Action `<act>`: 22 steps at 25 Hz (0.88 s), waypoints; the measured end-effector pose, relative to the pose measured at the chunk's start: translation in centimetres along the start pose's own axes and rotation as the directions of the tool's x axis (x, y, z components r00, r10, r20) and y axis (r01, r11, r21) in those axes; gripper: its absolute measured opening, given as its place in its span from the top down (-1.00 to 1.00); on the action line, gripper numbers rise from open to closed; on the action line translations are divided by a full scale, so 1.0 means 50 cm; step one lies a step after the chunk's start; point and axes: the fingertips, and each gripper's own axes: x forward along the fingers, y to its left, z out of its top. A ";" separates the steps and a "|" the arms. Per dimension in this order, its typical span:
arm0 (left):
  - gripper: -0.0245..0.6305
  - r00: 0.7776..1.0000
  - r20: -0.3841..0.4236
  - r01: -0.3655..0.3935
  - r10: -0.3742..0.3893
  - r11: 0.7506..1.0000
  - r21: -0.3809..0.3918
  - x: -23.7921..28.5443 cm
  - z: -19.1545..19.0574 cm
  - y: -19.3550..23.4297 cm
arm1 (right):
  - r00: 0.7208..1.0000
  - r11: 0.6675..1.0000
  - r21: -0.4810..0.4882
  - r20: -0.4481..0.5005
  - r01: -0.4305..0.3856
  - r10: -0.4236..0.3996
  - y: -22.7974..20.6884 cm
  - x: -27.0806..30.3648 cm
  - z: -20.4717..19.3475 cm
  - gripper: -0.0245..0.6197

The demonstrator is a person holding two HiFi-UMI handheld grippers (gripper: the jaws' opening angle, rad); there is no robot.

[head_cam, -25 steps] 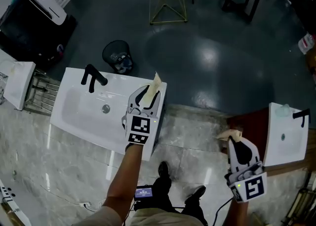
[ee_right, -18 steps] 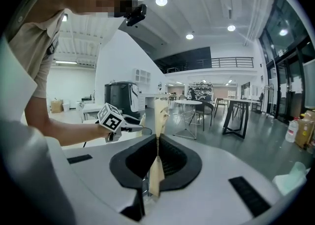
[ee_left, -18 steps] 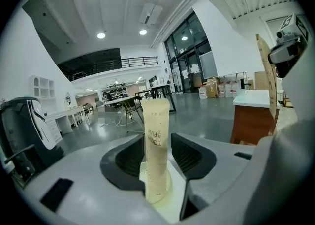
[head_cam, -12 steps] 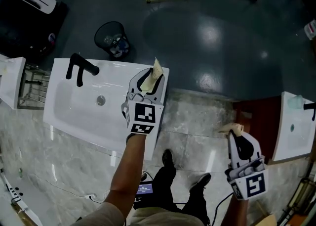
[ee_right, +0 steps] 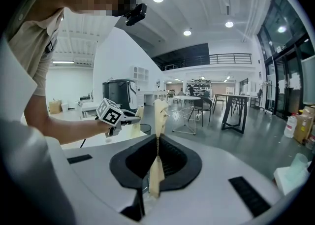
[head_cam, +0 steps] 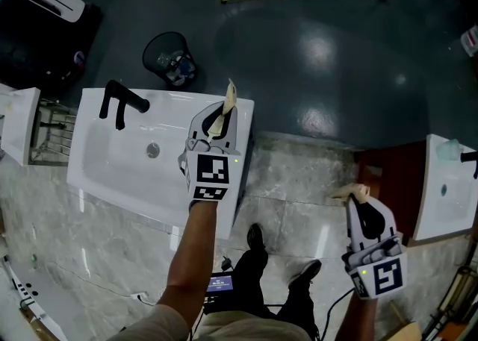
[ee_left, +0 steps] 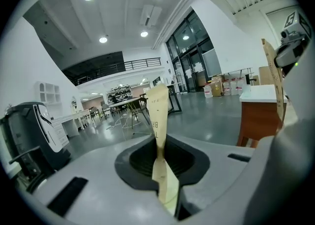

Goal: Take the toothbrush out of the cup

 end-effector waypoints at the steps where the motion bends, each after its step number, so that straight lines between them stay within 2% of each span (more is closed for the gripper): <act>1: 0.80 1.000 0.006 -0.005 0.005 1.000 0.002 -0.004 0.008 0.000 | 1.000 1.000 -0.001 0.001 0.002 -0.002 -0.003 -0.004 0.004 0.88; 11: 0.81 0.996 0.067 -0.067 0.065 0.997 0.023 -0.089 0.122 0.021 | 0.999 0.999 -0.039 0.052 -0.002 0.004 -0.010 -0.076 0.078 0.88; 22: 0.81 0.974 0.184 -0.142 0.129 0.988 0.060 -0.310 0.344 -0.017 | 0.985 0.995 -0.097 0.172 0.004 0.013 -0.025 -0.266 0.212 0.88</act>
